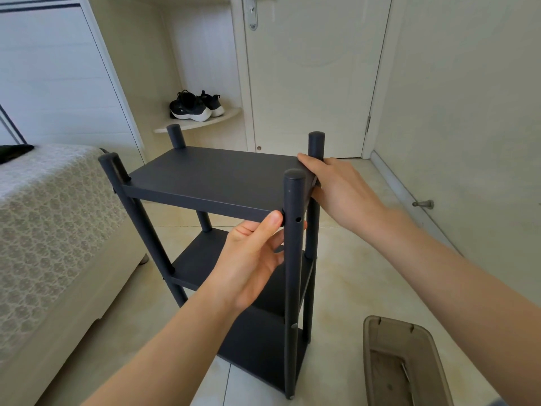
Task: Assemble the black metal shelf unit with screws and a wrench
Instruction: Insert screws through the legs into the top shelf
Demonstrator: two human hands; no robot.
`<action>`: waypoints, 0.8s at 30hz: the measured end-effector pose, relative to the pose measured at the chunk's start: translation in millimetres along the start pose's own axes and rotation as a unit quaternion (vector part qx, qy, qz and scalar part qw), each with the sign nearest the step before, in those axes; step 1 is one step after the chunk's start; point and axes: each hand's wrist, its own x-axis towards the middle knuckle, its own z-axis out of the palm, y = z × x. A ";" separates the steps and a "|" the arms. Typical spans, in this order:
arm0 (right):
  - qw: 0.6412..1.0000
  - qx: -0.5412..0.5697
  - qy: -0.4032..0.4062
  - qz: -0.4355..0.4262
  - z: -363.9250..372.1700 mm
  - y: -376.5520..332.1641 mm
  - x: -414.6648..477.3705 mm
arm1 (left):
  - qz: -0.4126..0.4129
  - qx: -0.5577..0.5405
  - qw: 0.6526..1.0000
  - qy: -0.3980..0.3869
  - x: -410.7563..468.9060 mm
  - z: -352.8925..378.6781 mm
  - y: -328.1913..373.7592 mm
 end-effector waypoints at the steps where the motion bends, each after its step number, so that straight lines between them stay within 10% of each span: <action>1: 0.999 -0.032 0.006 0.001 0.2 -4.7 -2.9 | 0.000 0.000 1.000 -0.001 -0.5 -0.1 0.3; 10: 0.984 -0.026 -0.025 -0.175 -13.1 -25.9 -32.4 | 0.008 0.004 0.999 0.033 -5.1 2.4 -1.5; 24: 0.983 -0.051 -0.069 -0.160 -19.6 -33.0 -31.9 | 0.027 0.119 0.992 0.004 -7.8 -1.0 -0.1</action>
